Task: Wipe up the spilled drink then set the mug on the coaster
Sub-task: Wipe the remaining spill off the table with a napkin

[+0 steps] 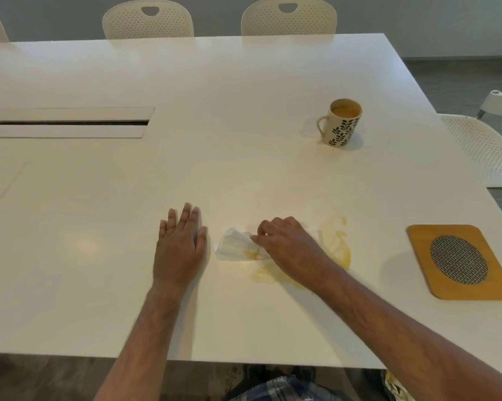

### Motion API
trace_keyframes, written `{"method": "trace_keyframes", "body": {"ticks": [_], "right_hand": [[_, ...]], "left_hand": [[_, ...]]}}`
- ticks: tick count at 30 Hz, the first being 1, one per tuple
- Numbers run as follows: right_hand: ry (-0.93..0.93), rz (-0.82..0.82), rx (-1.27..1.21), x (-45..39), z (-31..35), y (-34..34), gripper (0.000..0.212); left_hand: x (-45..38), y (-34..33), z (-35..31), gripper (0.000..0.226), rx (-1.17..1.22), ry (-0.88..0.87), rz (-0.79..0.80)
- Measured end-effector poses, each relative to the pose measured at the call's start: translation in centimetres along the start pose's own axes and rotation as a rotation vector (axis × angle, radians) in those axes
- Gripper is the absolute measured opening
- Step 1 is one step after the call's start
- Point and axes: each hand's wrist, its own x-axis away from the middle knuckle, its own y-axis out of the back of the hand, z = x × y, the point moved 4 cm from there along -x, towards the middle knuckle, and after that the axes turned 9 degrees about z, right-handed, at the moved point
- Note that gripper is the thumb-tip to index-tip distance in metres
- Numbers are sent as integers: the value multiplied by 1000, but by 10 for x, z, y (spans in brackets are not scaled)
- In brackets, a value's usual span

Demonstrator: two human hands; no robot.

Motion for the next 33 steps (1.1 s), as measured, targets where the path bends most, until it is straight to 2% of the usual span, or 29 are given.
{"method": "trace_keyframes", "body": {"ticks": [4,8,15,19,23,28,31,33], "right_hand": [[32,82,-47,-1,4,0,54],[27,90,-97,-3,9,5,44],[61,248,23,-9,33,3,44],[57,269,14,-6,34,5,34],[74,284,13,-3,29,7,52],[46,383,-4,3,9,18,56],[-12,502,-86,11,-12,24,67],[-52,656,-163,15,-25,27,75]], "left_hand": [[0,0,1,56,8,1,4],[1,1,0,56,13,1,0],[1,2,-2,56,12,-3,2],[1,2,-2,56,14,0,-3],[1,2,-1,56,12,-1,-2],[0,0,1,56,0,-4,6],[0,0,1,56,2,-3,1],[0,0,2,56,2,-4,0]]}}
